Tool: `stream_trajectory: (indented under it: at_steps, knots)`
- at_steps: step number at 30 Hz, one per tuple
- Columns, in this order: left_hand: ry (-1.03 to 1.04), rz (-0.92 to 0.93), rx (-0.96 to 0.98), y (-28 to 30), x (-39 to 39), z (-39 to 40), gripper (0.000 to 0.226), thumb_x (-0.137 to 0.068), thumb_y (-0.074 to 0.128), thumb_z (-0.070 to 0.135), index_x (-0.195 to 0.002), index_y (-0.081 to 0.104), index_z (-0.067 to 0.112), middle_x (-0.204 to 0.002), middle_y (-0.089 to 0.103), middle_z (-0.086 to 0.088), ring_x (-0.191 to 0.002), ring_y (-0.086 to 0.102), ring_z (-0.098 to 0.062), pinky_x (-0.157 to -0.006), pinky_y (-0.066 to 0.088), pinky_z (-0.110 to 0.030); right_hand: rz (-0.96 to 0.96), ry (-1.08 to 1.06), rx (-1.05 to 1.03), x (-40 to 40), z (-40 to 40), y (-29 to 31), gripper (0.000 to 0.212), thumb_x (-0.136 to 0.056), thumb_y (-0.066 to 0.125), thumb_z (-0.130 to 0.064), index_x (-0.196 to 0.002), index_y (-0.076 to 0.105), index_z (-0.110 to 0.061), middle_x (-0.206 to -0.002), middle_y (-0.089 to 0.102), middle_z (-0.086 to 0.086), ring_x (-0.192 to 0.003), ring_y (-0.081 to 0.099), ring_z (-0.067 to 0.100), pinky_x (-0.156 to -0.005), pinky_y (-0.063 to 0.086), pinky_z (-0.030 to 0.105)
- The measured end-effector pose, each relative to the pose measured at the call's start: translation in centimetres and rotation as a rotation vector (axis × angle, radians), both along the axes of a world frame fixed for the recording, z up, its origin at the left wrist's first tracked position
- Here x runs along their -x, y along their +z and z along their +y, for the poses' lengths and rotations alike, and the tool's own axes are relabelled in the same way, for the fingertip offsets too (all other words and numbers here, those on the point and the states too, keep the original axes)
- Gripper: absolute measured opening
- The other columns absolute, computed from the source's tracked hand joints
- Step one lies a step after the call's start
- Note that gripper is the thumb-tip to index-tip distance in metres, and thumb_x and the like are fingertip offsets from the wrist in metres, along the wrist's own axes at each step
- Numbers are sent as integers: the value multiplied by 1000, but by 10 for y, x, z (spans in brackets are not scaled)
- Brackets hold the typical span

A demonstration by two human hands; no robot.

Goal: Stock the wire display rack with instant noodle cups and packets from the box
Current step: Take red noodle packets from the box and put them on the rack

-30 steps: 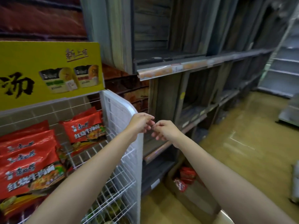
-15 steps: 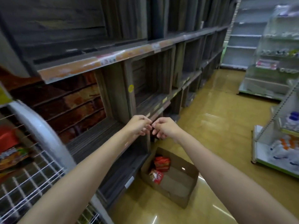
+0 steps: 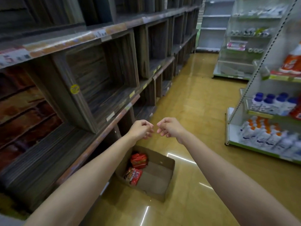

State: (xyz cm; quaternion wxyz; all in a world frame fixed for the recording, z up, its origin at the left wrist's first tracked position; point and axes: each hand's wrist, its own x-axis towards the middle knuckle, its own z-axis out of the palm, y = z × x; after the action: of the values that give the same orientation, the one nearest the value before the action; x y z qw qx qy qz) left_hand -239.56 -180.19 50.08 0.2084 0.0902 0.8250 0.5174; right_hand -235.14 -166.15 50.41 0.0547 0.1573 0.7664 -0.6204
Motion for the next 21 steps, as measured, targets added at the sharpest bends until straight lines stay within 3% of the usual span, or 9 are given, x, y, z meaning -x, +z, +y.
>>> stream_trajectory:
  at_steps: [6, 14, 21]
  knots:
    - [-17, -74, 33, -33, 46, 17, 16, -96, 48, 12, -105, 60, 5, -87, 65, -6, -69, 62, -13, -65, 51, -24, -104, 21, -14, 38, 18, -33, 19, -95, 44, -7, -80, 54, -14, -67, 61, 4, -50, 51, 11, -44, 33, 19]
    - [77, -257, -47, -93, 141, 40, 9, -96, 47, 11, -97, 56, 10, -83, 64, -6, -64, 60, -16, -61, 48, -25, -236, 90, -78, 142, 34, -72, 21, -95, 40, -6, -81, 54, -15, -69, 60, 4, -52, 52, 12, -44, 34, 18]
    - [416, -467, -254, -158, 217, 25, 13, -96, 45, 8, -101, 58, 8, -75, 61, -4, -60, 55, -11, -53, 44, -18, -397, 245, -90, 236, 17, -133, 19, -96, 45, -8, -80, 52, -15, -67, 60, 3, -49, 50, 9, -40, 34, 14]
